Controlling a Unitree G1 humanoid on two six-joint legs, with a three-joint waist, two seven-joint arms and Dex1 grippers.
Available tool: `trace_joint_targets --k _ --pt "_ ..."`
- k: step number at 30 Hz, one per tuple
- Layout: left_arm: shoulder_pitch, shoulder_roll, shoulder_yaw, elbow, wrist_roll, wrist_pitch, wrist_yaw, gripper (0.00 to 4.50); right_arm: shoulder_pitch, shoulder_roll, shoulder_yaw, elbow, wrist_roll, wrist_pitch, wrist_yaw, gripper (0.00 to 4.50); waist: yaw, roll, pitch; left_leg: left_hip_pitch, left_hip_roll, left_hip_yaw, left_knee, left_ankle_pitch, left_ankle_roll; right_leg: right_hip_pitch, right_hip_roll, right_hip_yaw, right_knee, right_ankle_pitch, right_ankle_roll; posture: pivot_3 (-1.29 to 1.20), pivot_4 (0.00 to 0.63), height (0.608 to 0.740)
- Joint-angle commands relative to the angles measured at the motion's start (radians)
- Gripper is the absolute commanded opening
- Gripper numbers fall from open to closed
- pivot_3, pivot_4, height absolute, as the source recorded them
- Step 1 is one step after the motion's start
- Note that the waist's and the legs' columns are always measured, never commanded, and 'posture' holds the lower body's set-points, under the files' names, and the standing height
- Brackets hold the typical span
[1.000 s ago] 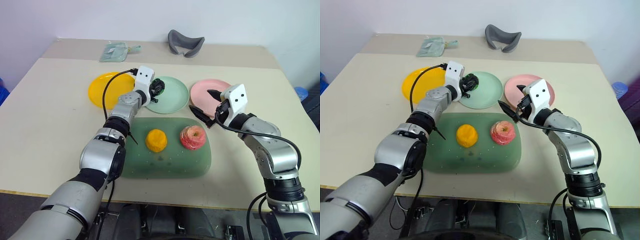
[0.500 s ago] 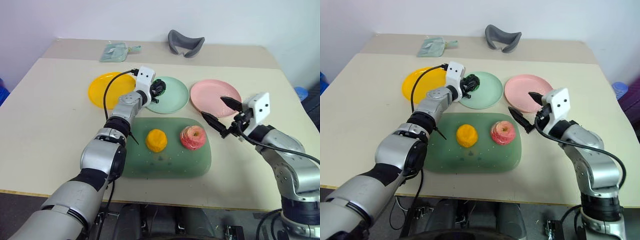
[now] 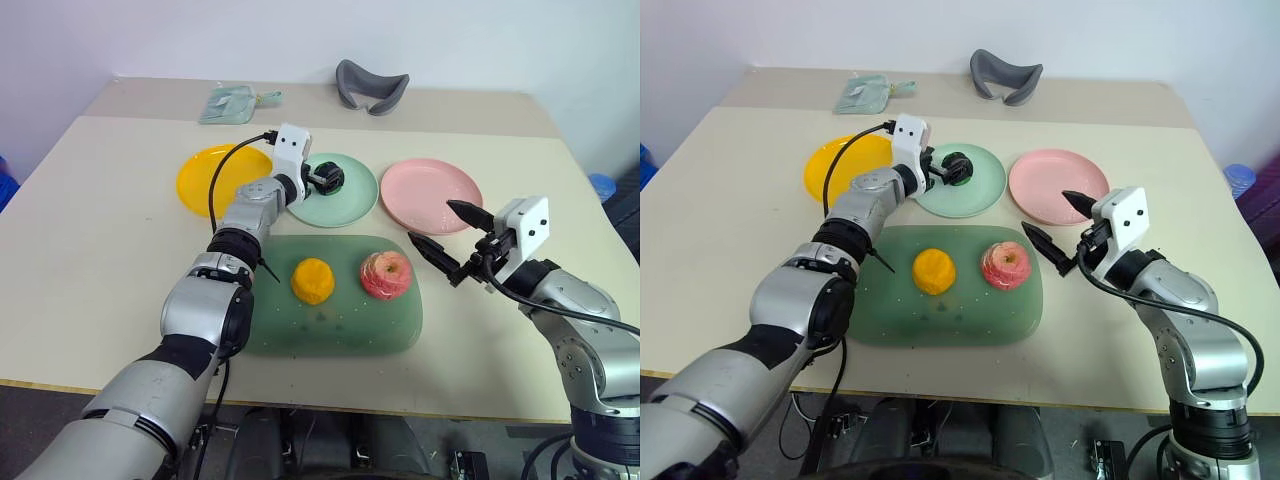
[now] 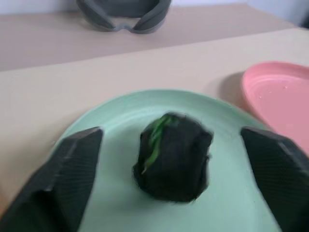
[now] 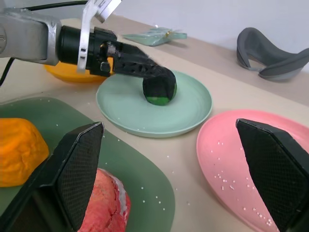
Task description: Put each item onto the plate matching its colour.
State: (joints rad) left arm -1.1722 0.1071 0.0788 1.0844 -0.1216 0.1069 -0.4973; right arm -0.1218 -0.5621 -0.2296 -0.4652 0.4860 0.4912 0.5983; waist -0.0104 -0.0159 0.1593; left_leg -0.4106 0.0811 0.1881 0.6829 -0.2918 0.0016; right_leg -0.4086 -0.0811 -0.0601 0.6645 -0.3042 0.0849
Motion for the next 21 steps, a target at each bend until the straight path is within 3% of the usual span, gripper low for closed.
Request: trace_joint_targets --k 1,5,10,16,21 --pt "0.069 0.031 -0.009 -0.207 -0.031 0.038 -0.093 4.48 -0.016 0.008 0.01 -0.034 0.01 -0.028 0.001 4.5 -0.002 0.0 0.0 0.0 0.0 0.0 0.0 0.0 0.0 0.0 0.0 0.0 0.0 0.0 0.0 0.0 0.15 0.74" --pt "0.254 0.112 -0.054 -0.572 -0.104 0.208 -0.269 4.48 -0.004 0.016 0.025 -0.029 0.012 -0.039 0.004 4.5 -0.009 0.001 0.0 0.001 0.001 0.0 -0.001 0.001 -0.001 0.0 0.001 0.001 0.001 0.0 0.0 0.0 0.15 0.74" --pt "0.5 0.341 -0.119 -0.973 -0.225 0.332 -0.581 4.48 0.1 -0.022 -0.031 -0.075 0.061 -0.059 0.085 4.5 0.0 0.001 0.0 0.001 0.001 0.0 -0.001 0.001 -0.001 0.0 0.001 0.001 0.001 0.0 0.0 0.0 0.15 0.74" --pt "0.596 0.525 -0.108 -1.105 -0.321 0.399 -0.768 4.48 0.365 -0.076 -0.172 -0.183 0.145 -0.132 0.25 4.5 0.025 0.001 -0.001 0.002 0.0 -0.002 0.001 0.0 0.0 0.004 0.0 0.001 0.0 0.0 0.0 0.0 0.15 0.74" --pt "0.594 0.556 -0.149 -1.111 -0.32 0.383 -0.838 4.48 0.495 -0.085 -0.225 -0.254 0.193 -0.168 0.319 4.5 0.022 0.001 -0.001 0.003 0.0 -0.002 0.001 0.0 0.0 0.005 0.0 0.001 0.0 0.0 0.0 0.0 0.15 0.74"
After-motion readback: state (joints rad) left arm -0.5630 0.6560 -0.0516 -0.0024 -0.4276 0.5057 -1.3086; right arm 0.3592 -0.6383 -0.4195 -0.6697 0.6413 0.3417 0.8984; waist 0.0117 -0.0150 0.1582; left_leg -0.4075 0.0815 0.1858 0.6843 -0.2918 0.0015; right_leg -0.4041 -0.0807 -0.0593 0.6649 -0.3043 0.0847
